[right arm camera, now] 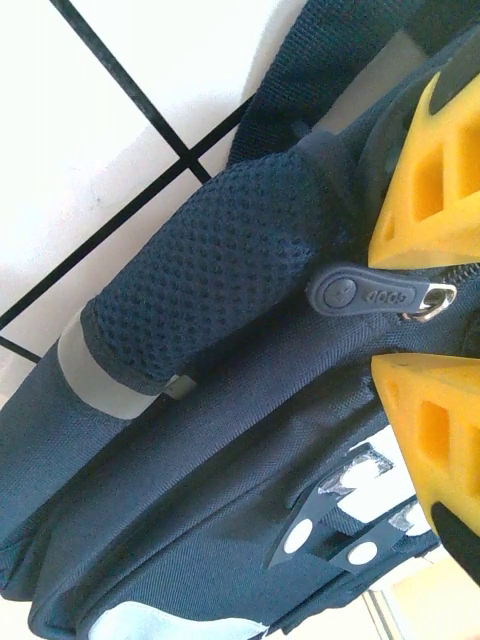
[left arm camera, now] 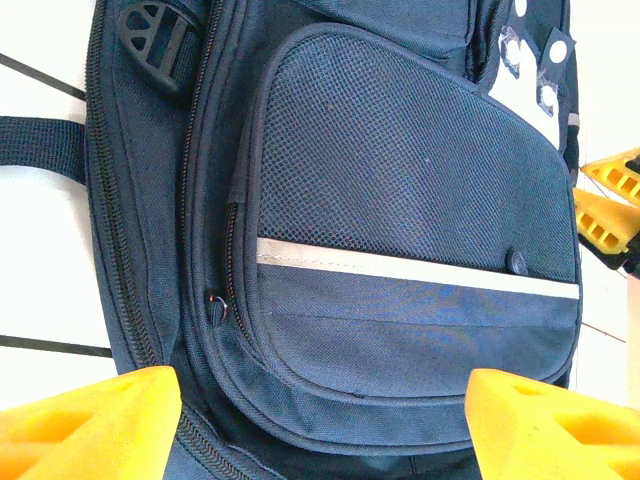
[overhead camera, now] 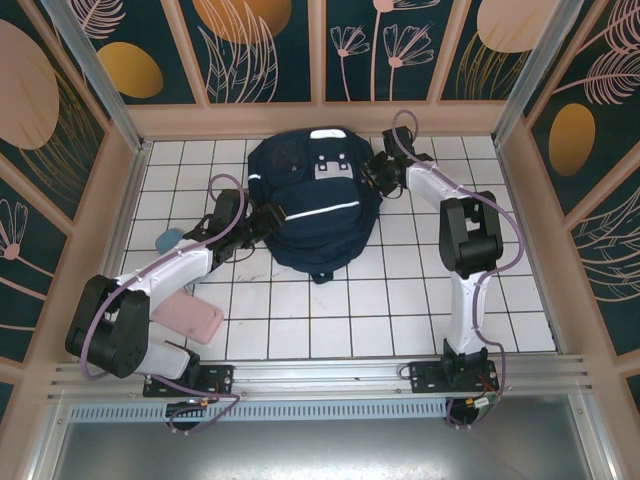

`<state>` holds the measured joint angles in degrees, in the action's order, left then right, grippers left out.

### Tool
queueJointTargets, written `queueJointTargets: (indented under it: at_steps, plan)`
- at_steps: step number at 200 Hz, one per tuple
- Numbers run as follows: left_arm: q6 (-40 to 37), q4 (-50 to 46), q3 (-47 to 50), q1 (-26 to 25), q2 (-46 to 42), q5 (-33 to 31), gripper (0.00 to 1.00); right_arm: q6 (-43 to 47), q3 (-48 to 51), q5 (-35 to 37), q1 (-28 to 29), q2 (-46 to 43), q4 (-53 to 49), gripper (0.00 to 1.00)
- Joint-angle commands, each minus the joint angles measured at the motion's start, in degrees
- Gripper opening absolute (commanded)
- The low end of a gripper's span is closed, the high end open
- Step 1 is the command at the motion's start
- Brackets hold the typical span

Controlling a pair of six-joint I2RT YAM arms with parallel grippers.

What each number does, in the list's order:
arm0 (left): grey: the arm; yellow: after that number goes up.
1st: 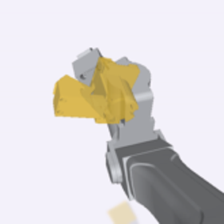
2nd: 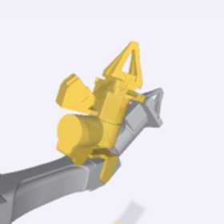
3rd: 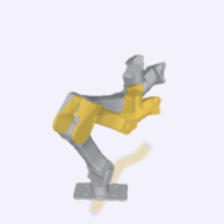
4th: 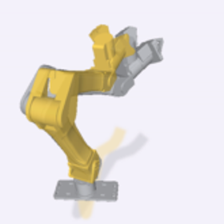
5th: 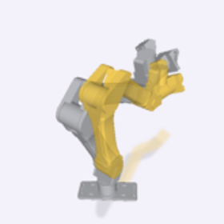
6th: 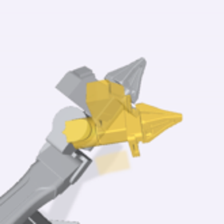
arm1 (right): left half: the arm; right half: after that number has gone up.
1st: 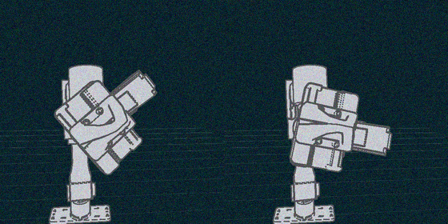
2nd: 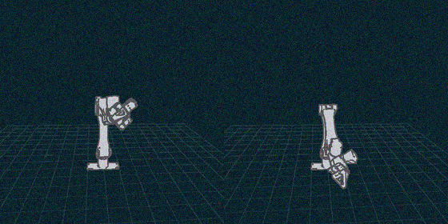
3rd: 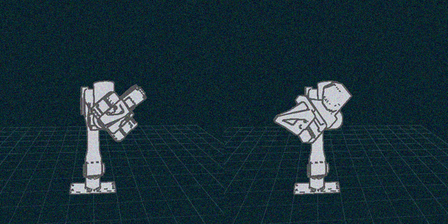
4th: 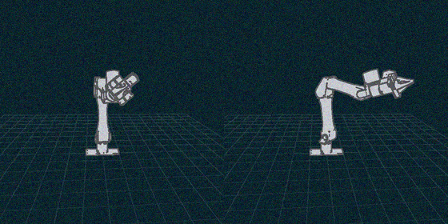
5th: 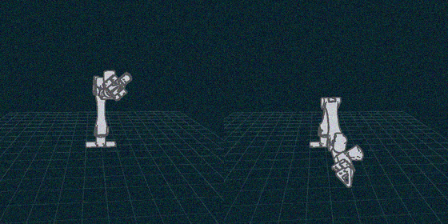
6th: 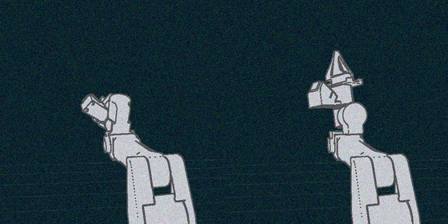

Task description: Pack the student bag

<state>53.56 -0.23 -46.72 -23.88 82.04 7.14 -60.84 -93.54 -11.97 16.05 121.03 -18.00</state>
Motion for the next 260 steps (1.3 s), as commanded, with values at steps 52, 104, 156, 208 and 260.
queueJointTargets:
  at_steps: [52,104,156,208,260]
  plan:
    - [-1.44,0.80,0.66,0.24,0.41,0.58,0.76,-4.94,0.98,-1.74,-0.06,-0.05,1.39,0.30]
    - [-1.53,0.67,1.10,0.24,-0.18,0.25,0.76,-5.50,-2.09,-0.71,-0.27,3.08,-0.03,0.29]
    - [-1.62,0.67,0.69,0.24,0.05,0.15,0.76,-7.20,-3.90,0.64,-0.33,6.20,-2.21,0.27]
    - [-1.96,1.35,0.44,0.24,0.66,1.07,0.76,-6.58,-5.29,2.39,-0.40,8.40,-5.33,0.05]
    - [-3.34,5.68,-1.26,-0.39,3.02,4.69,0.75,-1.70,4.35,1.94,-0.28,-1.37,-2.48,0.00]
